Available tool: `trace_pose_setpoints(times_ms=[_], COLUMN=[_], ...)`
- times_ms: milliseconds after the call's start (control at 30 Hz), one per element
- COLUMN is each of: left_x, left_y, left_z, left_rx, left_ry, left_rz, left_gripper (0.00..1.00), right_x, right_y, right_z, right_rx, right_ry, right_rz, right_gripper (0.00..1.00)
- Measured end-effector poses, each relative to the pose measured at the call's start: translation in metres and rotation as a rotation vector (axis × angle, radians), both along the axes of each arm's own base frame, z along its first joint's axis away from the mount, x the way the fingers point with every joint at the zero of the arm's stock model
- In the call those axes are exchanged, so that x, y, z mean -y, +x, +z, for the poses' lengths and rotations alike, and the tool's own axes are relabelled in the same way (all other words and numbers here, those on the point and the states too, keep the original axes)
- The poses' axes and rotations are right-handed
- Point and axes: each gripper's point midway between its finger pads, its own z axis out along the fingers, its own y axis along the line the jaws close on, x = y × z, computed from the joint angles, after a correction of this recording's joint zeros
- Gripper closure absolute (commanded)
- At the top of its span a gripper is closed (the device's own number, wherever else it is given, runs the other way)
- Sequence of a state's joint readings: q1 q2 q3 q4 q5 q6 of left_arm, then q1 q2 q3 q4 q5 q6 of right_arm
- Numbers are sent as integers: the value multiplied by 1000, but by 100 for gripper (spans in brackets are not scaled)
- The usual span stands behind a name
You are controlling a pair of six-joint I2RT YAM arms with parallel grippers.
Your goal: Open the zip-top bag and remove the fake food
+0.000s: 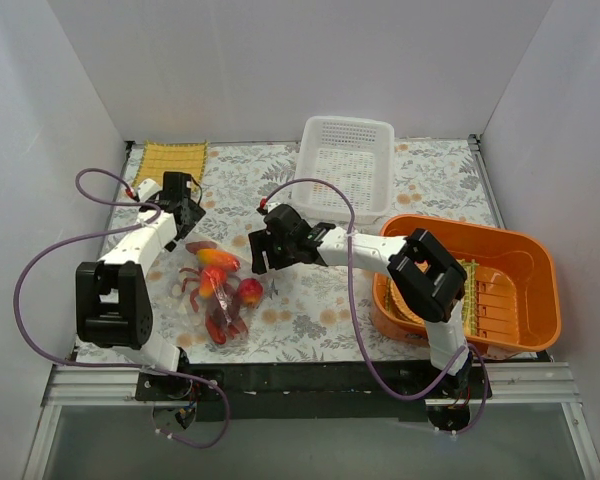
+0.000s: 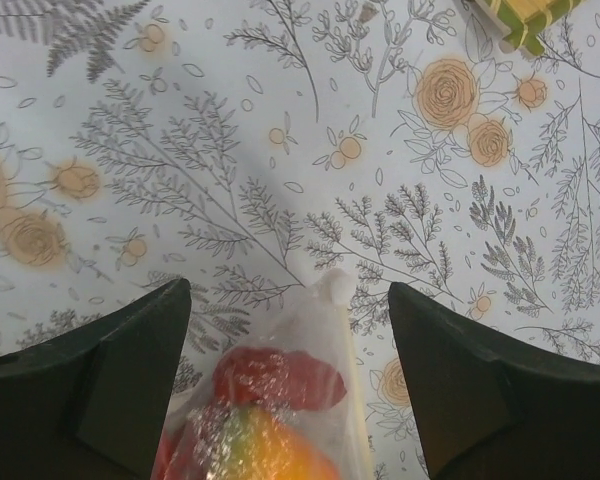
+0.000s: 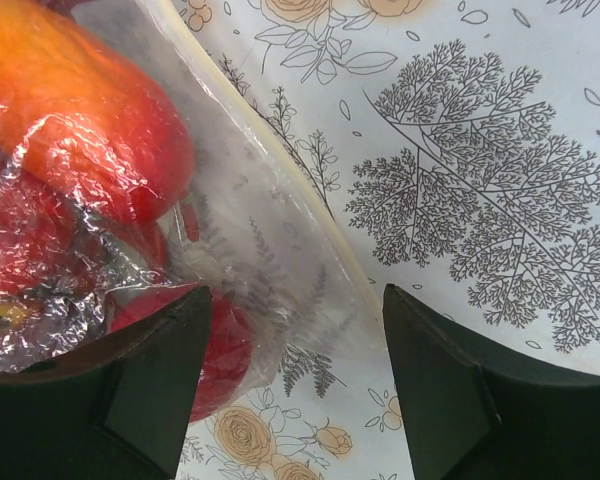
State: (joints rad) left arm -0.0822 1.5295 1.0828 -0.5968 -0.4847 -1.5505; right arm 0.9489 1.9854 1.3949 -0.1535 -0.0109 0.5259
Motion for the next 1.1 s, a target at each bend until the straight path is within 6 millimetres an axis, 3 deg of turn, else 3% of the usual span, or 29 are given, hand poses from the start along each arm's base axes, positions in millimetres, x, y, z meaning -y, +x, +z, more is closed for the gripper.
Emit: trace_pose_setpoints(times_ms=[200,500,533,600,633,700,733,767,900,1100], left_x=[10,27,28,30,31,34,35,36,43,61], left_y=[25,40,39,37,35,34,34,32,29,44], left_z=[-28,-43,-45,-50,-53,-55,-56,-56,-45,17], left_rx=[5,99,101,102,102,104,110,115,168,374], left_ry=[-79,-144,-147,-154,-156,-165,-169,-171,-179,-178], left_rz=[-128,-294,-304,-318,-327,-337,-343,-354,-400,-538], left_gripper=[27,39,49,57,73,81,94,100,100,100], right_x=[-1,-1,-1,-1,-1,-1,-1,-1,0,-4], right_y=[-4,-4,-4,-4,-5,-5,-5,-5,-5,-1], right_z=[-1,-2,-2,-1,-1,-1,-2,-2,-2,11], right_rx=[-14,-14,-14,-14,-14,-14,-14,-14,-13,39], right_ry=[5,4,4,4,4,5,4,3,-5,-28], right_rz=[11,16,17,17,18,19,19,21,22,41], right_gripper=[24,24,24,24,24,24,24,24,25,24])
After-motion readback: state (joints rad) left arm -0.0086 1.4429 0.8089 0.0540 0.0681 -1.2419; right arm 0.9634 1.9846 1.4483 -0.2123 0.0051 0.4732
